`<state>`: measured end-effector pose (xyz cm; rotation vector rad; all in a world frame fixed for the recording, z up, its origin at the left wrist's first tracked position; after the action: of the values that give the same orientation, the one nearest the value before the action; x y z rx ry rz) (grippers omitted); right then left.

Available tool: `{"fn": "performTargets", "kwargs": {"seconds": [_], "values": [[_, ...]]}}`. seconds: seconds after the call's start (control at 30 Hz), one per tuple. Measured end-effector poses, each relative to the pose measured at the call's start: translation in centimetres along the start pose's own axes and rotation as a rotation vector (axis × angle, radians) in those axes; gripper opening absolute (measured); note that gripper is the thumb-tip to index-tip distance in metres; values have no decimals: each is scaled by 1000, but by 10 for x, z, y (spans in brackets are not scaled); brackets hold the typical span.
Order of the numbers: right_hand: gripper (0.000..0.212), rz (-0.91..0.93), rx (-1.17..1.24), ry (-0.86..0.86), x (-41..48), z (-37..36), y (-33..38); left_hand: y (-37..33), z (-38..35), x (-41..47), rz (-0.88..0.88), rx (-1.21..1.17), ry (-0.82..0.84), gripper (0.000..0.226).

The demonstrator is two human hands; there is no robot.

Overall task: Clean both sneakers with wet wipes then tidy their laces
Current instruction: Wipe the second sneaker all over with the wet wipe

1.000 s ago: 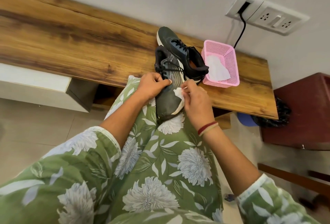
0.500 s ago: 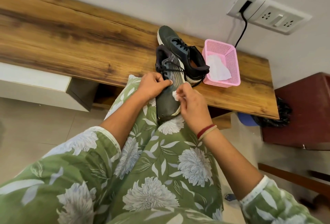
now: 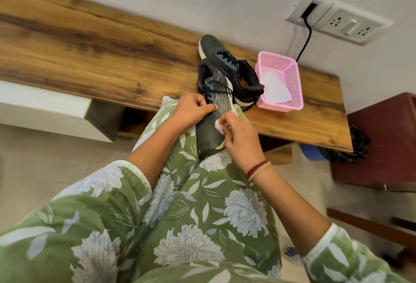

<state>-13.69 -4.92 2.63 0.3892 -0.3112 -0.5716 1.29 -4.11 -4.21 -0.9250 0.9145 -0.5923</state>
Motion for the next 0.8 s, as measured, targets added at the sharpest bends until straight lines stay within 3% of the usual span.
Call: {"fn": "performTargets", "kwargs": {"seconds": [0.17, 0.27, 0.37, 0.47, 0.53, 0.63, 0.8], "values": [[19, 187, -44, 134, -28, -11, 39, 0, -1, 0, 0, 22, -38, 39], [16, 189, 127, 195, -31, -16, 50, -3, 1, -3, 20, 44, -95, 40], [20, -150, 639, 23, -25, -7, 36, -11, 6, -10, 39, 133, -203, 37], [21, -580, 1164, -351, -27, 8, -1, -17, 5, -13, 47, 172, -229, 59], [18, -790, 1429, -495, -33, 13, -23, -25, 4, -9, 1, 189, -219, 67], [13, -999, 1610, -589, -45, 10, -48, -32, 2, 6, -35, 259, -218, 73], [15, -1142, 1728, -574, -52, 0, -54, -31, -11, 28, 21, 262, -172, 71]]}}
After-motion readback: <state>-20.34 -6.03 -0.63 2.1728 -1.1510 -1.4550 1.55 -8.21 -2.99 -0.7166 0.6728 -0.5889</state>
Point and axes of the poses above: each hand's wrist, its own x-axis towards the middle knuckle, its own z-axis out of the back of the hand, y = z × x, the point moved 5 cm from there along x, towards the middle knuckle, and after that the axes turned 8 degrees about z, right-handed, at the moved point
